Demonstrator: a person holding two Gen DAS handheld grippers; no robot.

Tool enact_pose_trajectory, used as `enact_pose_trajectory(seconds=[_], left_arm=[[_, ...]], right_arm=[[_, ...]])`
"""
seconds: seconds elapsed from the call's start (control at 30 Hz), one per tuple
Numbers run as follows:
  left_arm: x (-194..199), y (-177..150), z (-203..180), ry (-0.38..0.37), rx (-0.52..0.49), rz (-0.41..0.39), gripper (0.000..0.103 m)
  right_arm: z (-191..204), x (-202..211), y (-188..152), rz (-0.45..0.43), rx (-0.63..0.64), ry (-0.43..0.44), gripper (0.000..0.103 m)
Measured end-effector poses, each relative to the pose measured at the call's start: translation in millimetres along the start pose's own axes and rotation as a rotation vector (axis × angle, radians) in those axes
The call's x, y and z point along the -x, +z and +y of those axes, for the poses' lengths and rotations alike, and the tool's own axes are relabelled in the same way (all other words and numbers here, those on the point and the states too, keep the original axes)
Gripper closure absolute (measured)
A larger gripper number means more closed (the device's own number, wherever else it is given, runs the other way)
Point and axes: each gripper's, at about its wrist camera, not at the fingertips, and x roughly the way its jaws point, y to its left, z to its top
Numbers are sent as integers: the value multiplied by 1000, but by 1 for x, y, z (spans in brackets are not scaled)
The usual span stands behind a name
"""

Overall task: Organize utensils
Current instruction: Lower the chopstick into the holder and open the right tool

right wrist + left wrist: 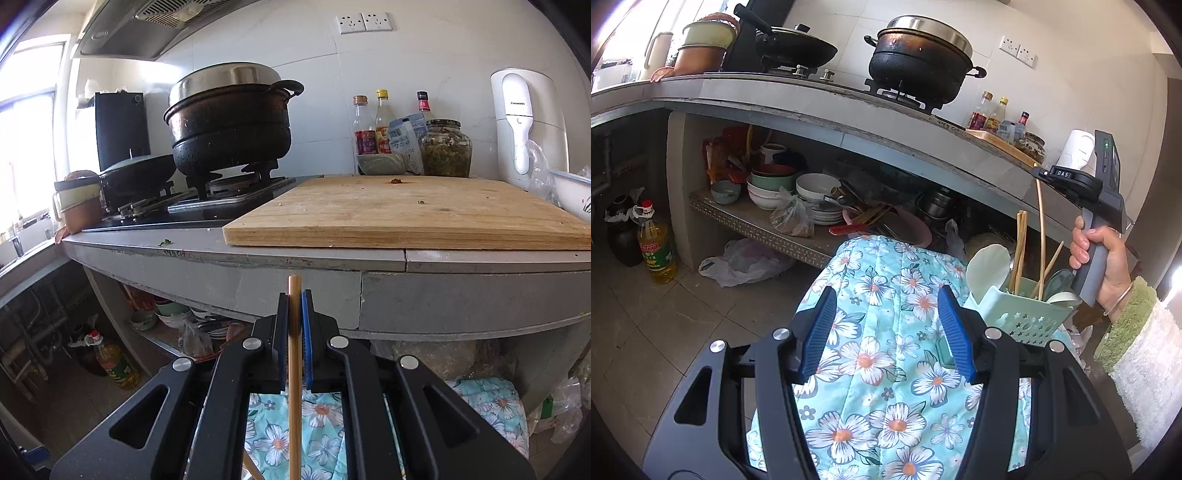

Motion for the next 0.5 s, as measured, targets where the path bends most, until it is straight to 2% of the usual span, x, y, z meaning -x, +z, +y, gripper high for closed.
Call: enact_pose_trajectory(seconds=[0.23,0.5], left_arm=[[-2,-1,-2,0,-2,3,49],[-5,-1,-6,-14,-6,10,49]], right_arm=[[-3,-7,-7,54,-24,13,96],[-4,5,-23,120,-14,30,96]])
